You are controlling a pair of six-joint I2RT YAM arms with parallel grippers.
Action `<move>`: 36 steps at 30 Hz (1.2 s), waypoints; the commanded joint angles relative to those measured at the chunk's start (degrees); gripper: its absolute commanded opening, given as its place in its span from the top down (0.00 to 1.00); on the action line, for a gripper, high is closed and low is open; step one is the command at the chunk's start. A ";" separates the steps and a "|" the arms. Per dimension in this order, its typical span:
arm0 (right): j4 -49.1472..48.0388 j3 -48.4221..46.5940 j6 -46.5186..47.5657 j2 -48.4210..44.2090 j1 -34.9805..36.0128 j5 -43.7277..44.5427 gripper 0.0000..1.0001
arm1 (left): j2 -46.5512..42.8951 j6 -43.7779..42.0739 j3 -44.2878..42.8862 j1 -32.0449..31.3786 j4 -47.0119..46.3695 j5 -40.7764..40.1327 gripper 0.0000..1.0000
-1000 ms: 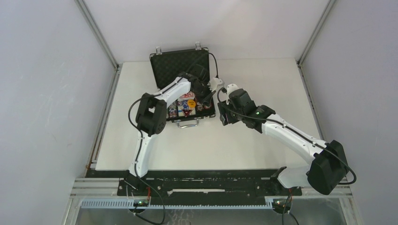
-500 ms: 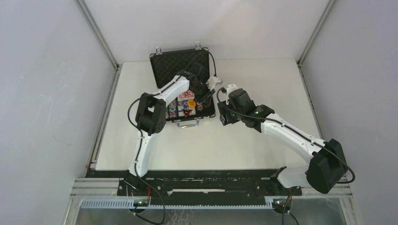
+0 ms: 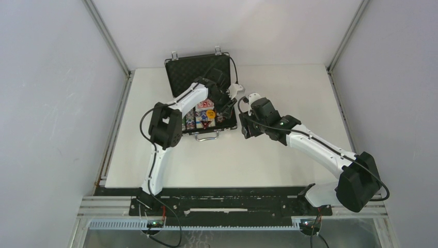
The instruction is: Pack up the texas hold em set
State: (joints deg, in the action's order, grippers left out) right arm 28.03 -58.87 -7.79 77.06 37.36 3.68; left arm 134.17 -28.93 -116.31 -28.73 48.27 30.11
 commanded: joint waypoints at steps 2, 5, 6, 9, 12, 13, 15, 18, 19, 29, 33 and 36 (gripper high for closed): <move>-2.47 -0.10 -0.03 -0.04 -0.54 -0.78 0.35 | -7.02 -0.46 -0.73 0.61 -4.23 -2.22 0.60; -2.47 -0.10 -0.03 -0.11 -0.54 -0.78 0.35 | -7.67 -0.28 -1.20 0.61 -4.14 -2.99 0.60; -2.46 -0.10 -0.03 -0.15 -0.49 -0.90 0.35 | -7.85 -0.26 -1.52 0.61 -3.82 -3.10 0.60; -2.75 -0.15 -0.09 0.38 -0.54 -1.75 0.35 | -9.21 0.04 -1.62 0.61 -3.54 -2.68 0.60; -3.65 -0.14 -0.82 1.50 -0.33 -3.49 0.36 | -12.63 1.00 0.70 2.05 -4.67 -1.70 0.60; -4.40 -0.11 -1.08 1.89 0.03 -4.27 0.38 | -14.43 2.09 3.08 2.29 -6.60 -2.16 0.61; -6.16 -0.49 -1.61 3.24 0.67 -6.39 0.53 | -19.84 9.67 9.91 2.84 -15.79 -7.12 0.60; -7.55 -3.43 -2.28 8.35 2.04 -8.47 0.79 | -28.41 24.60 22.77 4.85 -31.03 -17.06 0.59; -7.82 -4.66 -2.35 10.15 2.80 -8.05 0.89 | -31.65 29.47 27.22 5.53 -34.86 -20.70 0.58; -9.15 -19.55 -2.38 24.33 2.95 -8.61 1.00 | -61.50 54.90 69.77 7.65 -54.38 -39.18 0.46; -6.30 -26.01 -1.10 29.91 2.63 -8.80 1.00 | -67.83 56.04 76.45 7.71 -54.42 -42.38 0.17; -5.14 -28.44 -0.24 32.79 2.33 -8.47 1.00 | -69.64 56.00 78.60 7.69 -53.39 -46.67 0.08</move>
State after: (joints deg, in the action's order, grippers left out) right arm 21.74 -84.23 -9.23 107.53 40.12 -4.78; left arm 67.81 23.68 -40.01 -20.97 -0.99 -9.15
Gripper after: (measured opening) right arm 0.006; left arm 0.884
